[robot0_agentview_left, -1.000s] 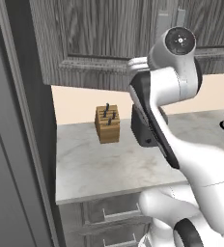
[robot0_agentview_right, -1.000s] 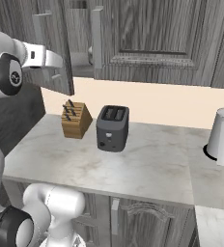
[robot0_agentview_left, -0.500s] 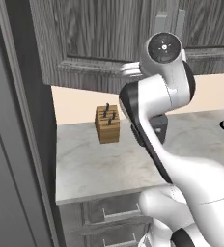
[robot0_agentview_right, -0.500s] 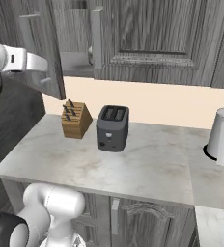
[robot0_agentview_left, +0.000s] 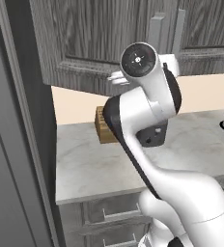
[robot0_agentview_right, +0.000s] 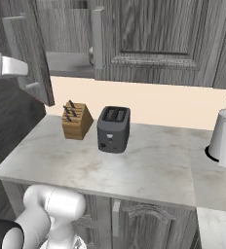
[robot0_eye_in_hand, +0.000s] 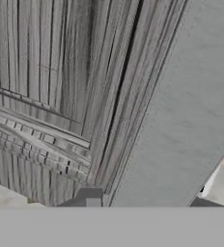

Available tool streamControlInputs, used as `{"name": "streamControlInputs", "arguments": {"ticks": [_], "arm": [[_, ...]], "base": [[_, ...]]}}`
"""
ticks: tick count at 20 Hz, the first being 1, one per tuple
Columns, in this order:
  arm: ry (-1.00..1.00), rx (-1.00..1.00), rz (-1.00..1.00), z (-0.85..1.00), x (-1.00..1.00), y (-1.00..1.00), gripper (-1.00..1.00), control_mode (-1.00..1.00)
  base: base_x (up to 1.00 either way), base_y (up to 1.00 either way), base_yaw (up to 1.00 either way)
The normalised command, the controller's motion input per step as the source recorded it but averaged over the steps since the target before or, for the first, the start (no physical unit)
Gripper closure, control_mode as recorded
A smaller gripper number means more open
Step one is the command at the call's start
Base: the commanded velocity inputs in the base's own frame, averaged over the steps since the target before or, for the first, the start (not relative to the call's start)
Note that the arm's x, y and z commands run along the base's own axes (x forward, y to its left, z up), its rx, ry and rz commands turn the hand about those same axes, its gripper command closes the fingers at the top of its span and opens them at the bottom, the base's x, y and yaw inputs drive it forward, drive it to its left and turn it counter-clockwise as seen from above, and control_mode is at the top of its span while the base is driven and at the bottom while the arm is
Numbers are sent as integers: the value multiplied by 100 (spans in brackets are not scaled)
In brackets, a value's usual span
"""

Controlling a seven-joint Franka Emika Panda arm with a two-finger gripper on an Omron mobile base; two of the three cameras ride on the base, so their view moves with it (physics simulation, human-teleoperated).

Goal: Open the cabinet, pick the kettle from the cabinet, and place it in the sink.

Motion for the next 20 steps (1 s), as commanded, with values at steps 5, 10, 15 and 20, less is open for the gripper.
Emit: {"name": "streamControlInputs", "arguments": {"ticks": [5, 10, 15, 20], "arm": [[0, -6, -7, 0, -33, 49, 100, -100], [0, -1, -10, 0, -31, 49, 100, -100], [0, 0, -11, 0, -28, 48, 100, -100], [0, 0, -12, 0, -26, 49, 100, -100]], "base": [[0, 0, 0], [0, 0, 0], [0, 0, 0], [0, 0, 0]]}}
